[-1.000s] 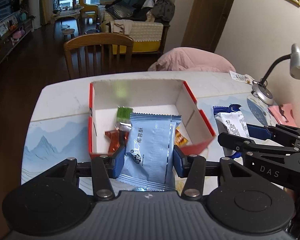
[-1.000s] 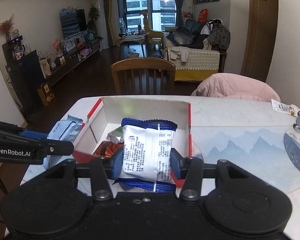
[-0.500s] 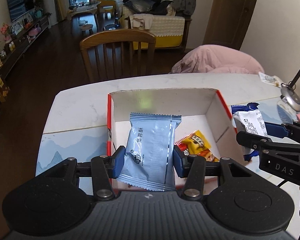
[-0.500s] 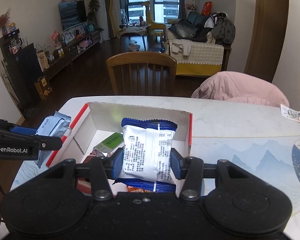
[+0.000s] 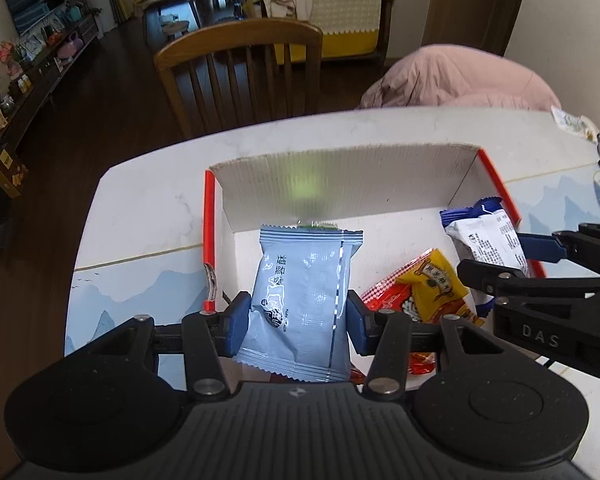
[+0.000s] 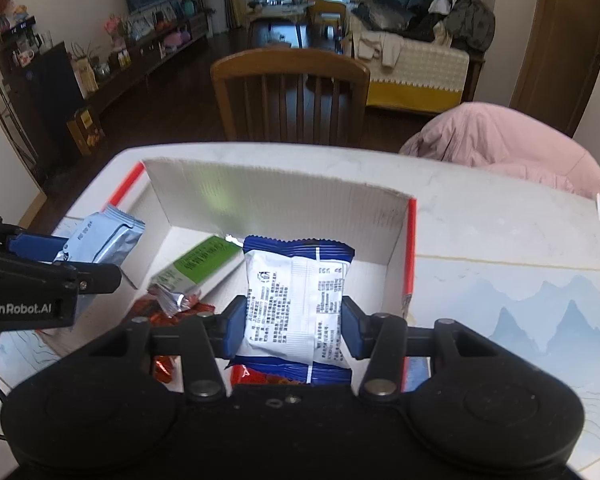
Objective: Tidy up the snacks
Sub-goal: 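Carry both held packs over the red box with both tools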
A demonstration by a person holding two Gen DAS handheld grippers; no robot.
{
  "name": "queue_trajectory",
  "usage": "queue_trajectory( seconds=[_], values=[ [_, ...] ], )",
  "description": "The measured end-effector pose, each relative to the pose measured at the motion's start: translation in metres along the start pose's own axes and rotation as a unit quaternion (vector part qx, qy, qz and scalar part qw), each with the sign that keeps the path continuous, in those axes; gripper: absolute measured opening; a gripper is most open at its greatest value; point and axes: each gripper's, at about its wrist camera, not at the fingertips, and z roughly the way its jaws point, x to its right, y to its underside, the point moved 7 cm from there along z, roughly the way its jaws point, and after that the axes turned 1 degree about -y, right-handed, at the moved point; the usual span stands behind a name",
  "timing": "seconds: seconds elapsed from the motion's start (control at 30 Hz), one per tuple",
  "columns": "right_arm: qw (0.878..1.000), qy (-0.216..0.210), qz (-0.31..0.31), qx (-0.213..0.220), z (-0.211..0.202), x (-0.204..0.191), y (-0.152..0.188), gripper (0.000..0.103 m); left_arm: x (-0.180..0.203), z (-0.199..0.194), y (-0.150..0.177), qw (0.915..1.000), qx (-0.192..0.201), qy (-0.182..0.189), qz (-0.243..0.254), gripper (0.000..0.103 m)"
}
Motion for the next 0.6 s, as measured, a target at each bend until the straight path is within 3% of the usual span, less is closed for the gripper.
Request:
queue_trajectory(
  seconds=[0.6],
  values=[
    [0.998,-0.007,-0.026,-0.054,0.049,-0.004,0.016,0.048,0.017,0.053,0.016,0.9975,-0.056,-0.004,0.042,0.049]
  ],
)
